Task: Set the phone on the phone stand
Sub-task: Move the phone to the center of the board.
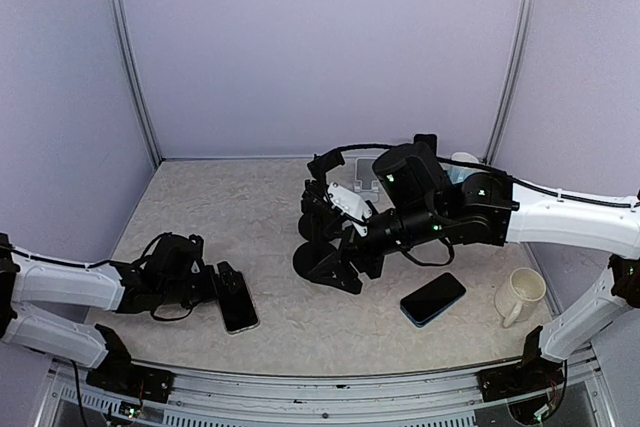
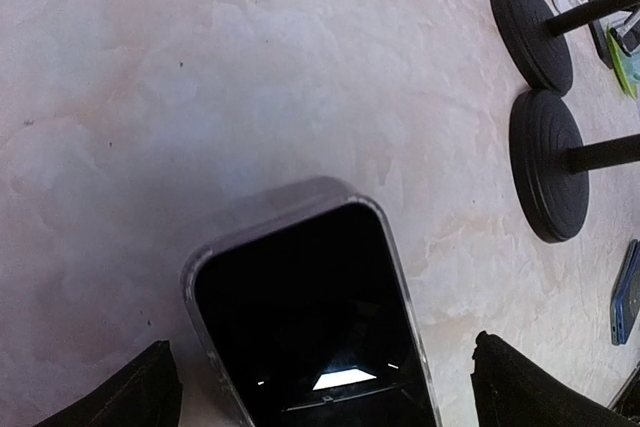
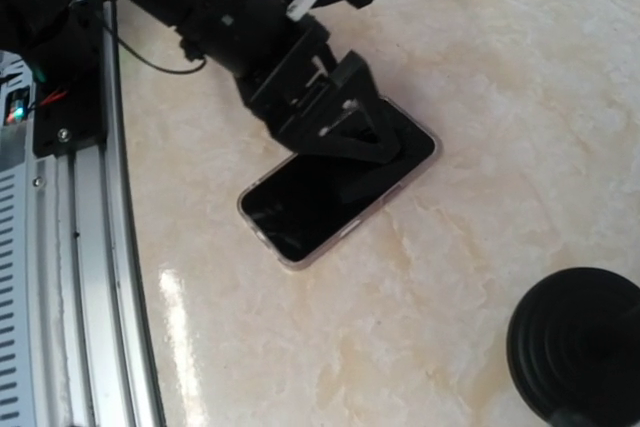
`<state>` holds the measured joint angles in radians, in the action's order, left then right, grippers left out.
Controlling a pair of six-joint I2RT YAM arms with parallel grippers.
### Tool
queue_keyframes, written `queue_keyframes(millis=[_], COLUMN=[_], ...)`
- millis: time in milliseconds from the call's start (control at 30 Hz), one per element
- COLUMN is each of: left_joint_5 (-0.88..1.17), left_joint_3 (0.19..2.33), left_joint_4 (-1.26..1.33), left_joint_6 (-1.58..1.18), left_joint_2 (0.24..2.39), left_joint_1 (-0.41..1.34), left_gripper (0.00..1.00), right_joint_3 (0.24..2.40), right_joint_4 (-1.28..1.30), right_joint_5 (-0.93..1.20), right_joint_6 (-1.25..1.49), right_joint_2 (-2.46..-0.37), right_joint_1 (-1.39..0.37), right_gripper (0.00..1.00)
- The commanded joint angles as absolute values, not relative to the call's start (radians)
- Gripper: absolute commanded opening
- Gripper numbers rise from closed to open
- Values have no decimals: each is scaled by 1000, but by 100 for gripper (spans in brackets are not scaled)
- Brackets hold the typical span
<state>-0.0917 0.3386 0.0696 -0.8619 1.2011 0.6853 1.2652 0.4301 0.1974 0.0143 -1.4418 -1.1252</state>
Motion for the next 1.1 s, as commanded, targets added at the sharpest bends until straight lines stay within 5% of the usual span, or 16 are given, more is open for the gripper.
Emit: queue_keyframes(millis=[0,333,867,1067], left_joint_5=[-100,-86,-16,-40], left_joint_3=[298,319,678,708], left_joint_4=[-48,-81,-77,-71], left_joint_6=[-951,-1048,-927,-869], left_joint_2=[1155,1177,1543,1476], left_joint_1=[742,940,1149,1158], left_gripper=[99,99,99,99], right_joint_3=[1281,1281,1300,1315], right_joint_4=[435,426,445,492], right_joint_5=[201,176,136,109], right_joint_6=[2,-6,-18,-17], right_joint_2=[-1442,-1421,-1398,-1404], right_joint_1=[-1138,-1140,-1140,-1140], right_gripper=[100,100,100,100])
